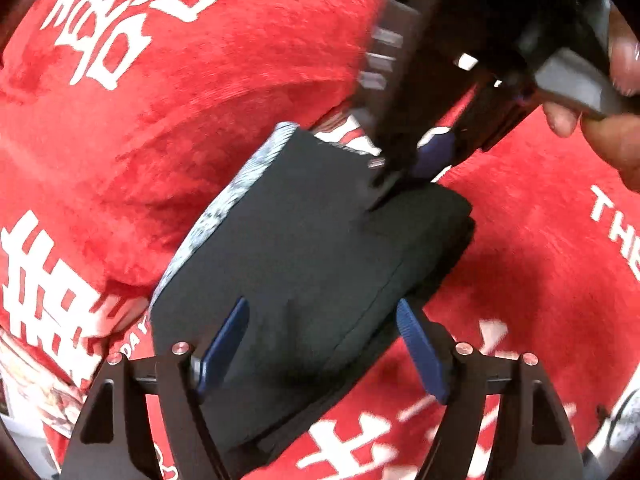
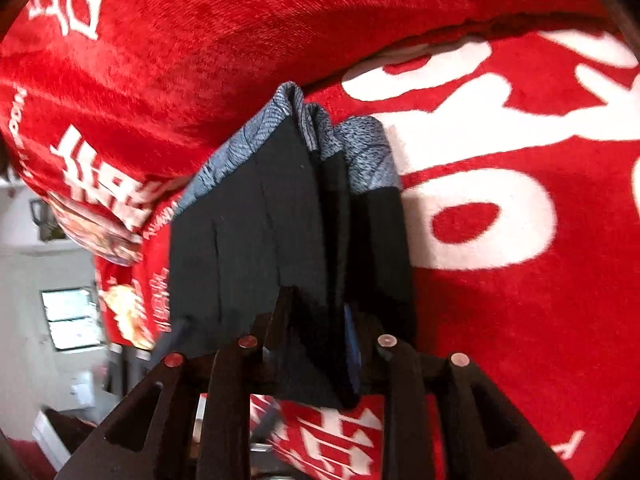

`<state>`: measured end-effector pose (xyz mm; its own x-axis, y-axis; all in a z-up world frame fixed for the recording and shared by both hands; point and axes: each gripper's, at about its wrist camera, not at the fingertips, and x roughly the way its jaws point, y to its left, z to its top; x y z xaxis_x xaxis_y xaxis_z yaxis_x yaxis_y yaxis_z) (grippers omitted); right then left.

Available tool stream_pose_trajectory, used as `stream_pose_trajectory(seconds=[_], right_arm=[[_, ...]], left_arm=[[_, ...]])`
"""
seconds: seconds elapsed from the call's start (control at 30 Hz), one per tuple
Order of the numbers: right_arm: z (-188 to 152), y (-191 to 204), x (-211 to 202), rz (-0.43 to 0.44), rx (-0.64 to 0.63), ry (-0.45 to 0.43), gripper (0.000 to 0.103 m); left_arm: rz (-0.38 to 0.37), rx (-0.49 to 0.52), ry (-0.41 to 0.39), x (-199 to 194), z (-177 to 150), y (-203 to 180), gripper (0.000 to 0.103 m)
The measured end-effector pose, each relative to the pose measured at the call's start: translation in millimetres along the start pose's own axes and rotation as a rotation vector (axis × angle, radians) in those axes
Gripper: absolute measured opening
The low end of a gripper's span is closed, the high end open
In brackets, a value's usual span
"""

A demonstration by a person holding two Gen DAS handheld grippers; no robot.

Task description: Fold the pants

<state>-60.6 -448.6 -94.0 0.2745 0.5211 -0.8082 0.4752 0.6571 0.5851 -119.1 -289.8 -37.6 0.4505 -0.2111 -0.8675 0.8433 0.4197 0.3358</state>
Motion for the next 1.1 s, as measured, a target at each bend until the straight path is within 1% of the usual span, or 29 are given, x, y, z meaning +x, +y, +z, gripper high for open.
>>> stream_pose_trajectory(seconds=[0.07,0.17,0.23,0.27,0.33,0.43,0.53,0.6,0.67,0.73,0.77,0.83,0.9,0.93,1.0,1.03,1.1], right_arm=[[-6.0,-0.4,-4.5,-0.046,0.003,-0.011,0.027],[-14.6,-7.6,-11.8,-0.095,0.04,-0.04,0.027],[-18.5,-9.2,-16.8,-0.105,0.066,-0.059,0.027],[-20.7,-9.1,-19.6,-0.113,0.076,-0.065,0.027],[-25.6,-7.3,-25.0,-0.14,0.078,-0.069,0.027],[-31.9,-1.0,-29.5,-0.175,0.068,-0.066,0.027],[-37.4,6.5,-29.3,-0.202,0.056,-0.066,0.027],[-40.0,13.4,-30.8,-0.241,0.043,-0.085,0.027],[-41.2,25.9,-36.4,-0.3,0.006,-0.138,0.027],[-41.2,40.6,-40.9,-0.324,-0.045,-0.183,0.027],[-40.6,44.6,-42.4,-0.321,-0.063,-0.191,0.027],[-38.3,53.3,-36.4,-0.315,-0.099,-0.175,0.027],[-36.9,58.0,-22.2,-0.327,-0.126,-0.137,0.027],[-37.4,57.0,-14.2,-0.335,-0.131,-0.111,0.027],[-42.2,49.6,-0.9,-0.36,-0.118,-0.065,0.027],[-44.6,45.1,2.7,-0.362,-0.096,-0.057,0.027],[-48.4,37.6,1.2,-0.336,-0.054,-0.07,0.027]], left_arm=[[0.008,-0.028,0.0,-9.6,-7.3,9.3,0.077],[0.026,-0.116,0.012,-18.8,-17.9,37.1,0.077],[0.051,-0.182,0.032,-17.6,-25.1,59.4,0.077],[0.06,-0.198,0.041,-11.3,-30.4,70.8,0.077],[0.084,-0.243,0.083,-1.6,-36.6,89.3,0.077],[0.097,-0.331,0.16,12.6,-44.6,112.8,0.077],[0.094,-0.384,0.195,16.7,-51.3,124.1,0.077],[0.063,-0.428,0.211,20.1,-55.8,131.4,0.077],[0.02,-0.473,0.229,25.0,-59.6,137.8,0.077],[-0.037,-0.517,0.27,36.1,-65.5,141.3,0.077],[-0.065,-0.545,0.296,42.9,-69.9,142.4,0.077],[-0.108,-0.579,0.328,51.9,-76.5,142.5,0.078],[-0.149,-0.6,0.364,58.4,-82.5,141.7,0.078],[-0.158,-0.616,0.366,58.4,-84.4,142.6,0.079],[-0.178,-0.642,0.374,58.0,-87.7,144.0,0.083],[-0.188,-0.652,0.378,58.5,-89.8,144.4,0.083],[-0.211,-0.68,0.38,59.8,-94.2,145.5,0.083]])
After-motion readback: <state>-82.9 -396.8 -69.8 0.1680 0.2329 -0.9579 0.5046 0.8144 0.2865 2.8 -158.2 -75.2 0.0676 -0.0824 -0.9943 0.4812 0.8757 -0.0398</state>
